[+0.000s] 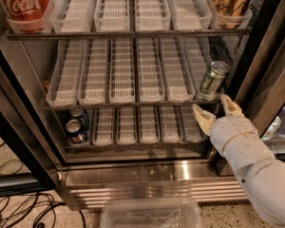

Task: Pick green can from middle shelf of fridge

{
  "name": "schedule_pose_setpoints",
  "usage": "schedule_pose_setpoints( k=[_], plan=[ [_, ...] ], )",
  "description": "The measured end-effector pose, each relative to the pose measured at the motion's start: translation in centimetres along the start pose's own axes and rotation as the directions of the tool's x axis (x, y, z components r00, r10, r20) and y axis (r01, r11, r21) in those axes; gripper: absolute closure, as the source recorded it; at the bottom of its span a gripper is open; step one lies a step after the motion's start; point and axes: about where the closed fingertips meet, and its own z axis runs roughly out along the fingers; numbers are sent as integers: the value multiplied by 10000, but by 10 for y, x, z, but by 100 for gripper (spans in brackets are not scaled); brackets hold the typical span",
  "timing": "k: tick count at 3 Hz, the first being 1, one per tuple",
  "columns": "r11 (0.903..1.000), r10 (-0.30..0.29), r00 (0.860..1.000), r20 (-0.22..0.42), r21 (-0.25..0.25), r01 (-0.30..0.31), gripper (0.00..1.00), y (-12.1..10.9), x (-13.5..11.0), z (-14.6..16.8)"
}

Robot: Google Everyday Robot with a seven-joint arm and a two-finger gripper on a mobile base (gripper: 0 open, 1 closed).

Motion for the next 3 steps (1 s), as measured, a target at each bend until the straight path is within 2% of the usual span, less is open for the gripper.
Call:
schedule_pose_setpoints(
  k=[1,2,3],
  plan=[
    [9986,13,9998,220,532,-25,38,1,8,21],
    [9900,-156,9976,672,1407,60,38,-8,-2,53],
    [9903,-152,9976,669,1386,58,41,-8,-3,52]
  ],
)
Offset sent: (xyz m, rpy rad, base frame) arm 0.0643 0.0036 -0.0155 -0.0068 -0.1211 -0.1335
